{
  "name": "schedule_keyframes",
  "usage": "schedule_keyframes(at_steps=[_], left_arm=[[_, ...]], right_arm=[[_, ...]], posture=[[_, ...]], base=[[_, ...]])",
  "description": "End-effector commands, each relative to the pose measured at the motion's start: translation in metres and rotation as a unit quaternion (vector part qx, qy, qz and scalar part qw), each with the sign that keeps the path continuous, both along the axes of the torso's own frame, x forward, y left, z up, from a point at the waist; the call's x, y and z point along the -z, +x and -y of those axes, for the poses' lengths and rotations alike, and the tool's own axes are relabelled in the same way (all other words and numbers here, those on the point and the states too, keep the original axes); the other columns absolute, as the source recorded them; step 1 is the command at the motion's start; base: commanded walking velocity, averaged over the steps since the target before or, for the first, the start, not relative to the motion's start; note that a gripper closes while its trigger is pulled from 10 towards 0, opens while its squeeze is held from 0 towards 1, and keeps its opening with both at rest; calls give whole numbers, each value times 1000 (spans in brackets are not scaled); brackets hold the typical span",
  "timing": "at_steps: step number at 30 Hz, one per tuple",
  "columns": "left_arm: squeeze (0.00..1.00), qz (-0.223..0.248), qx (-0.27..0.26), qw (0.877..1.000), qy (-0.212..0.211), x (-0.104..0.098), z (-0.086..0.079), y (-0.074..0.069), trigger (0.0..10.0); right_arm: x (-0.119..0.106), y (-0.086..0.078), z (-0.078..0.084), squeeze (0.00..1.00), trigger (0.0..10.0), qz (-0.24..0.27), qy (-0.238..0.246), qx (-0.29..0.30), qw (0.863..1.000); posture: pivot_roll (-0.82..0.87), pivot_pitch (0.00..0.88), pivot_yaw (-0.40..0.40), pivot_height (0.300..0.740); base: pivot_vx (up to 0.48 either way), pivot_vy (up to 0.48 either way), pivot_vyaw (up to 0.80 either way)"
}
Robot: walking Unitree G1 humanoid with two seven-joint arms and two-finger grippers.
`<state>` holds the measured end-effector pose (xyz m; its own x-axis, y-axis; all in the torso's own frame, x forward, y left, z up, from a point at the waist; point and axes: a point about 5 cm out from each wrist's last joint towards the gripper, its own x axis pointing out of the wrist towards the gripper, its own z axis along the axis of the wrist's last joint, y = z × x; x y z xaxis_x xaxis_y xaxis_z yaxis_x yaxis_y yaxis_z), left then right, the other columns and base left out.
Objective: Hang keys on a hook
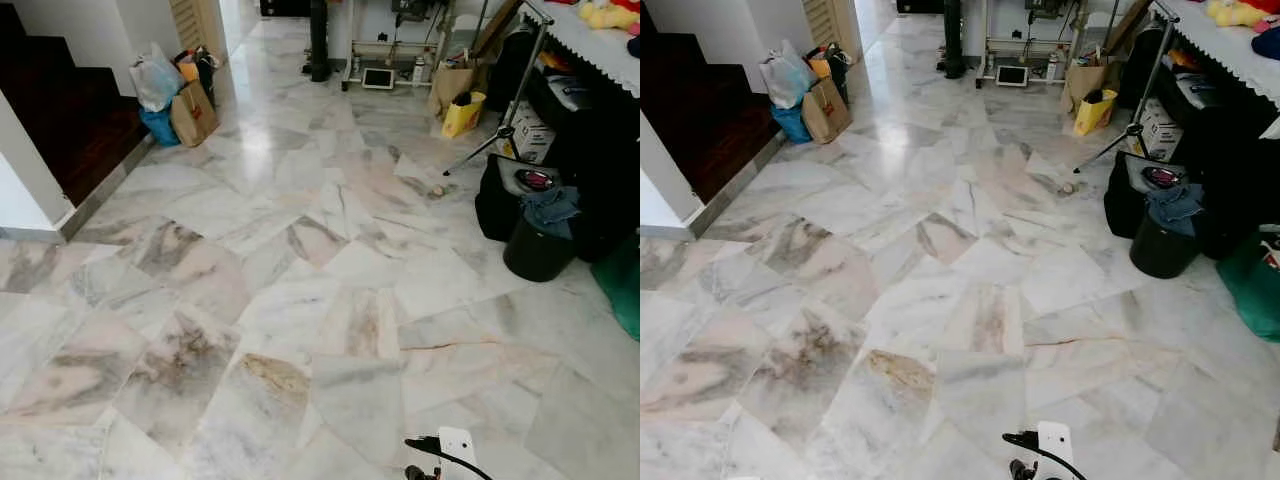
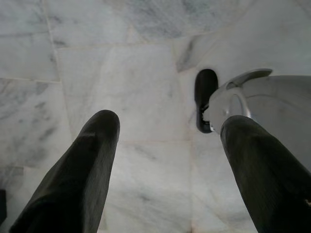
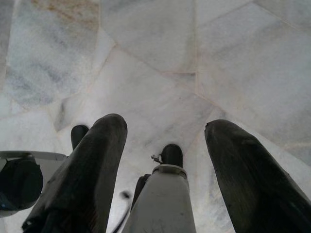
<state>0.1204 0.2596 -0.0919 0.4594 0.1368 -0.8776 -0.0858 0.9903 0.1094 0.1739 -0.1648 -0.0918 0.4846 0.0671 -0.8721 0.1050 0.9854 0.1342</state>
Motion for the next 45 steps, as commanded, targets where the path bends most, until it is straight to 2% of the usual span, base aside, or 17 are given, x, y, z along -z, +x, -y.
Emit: schedule_keyframes(at_steps=[1,17,29,40,43,45], left_arm=[[0,-9,-2,1000,-2,1,-1,-4,10000],[0,-2,-2,1000,-8,3,8,0,10000],[0,0,-7,1000,-15,3,11,2,10000],[0,11,-35,999,-13,2,9,1,10000],[0,17,-62,998,-21,3,9,0,10000],[0,19,-56,998,-22,3,9,0,10000]], right_arm=[[-1,2,3,0,10000,4,0,5,1000],[-2,3,13,0,10000,11,-18,7,1000],[-3,4,14,0,10000,14,-13,21,1000],[-2,2,13,0,10000,5,-18,10,1000],[-2,2,13,0,10000,3,-18,7,1000],[-2,2,12,0,10000,2,-18,3,1000]], posture=[[19,0,-17,740],[14,0,-73,740],[16,0,-69,740],[18,0,-62,740],[17,0,-60,740],[12,0,-54,740]], base=[[0,0,0],[0,0,0],[0,0,0],[0,0,-765],[0,0,-800],[0,0,-800]])
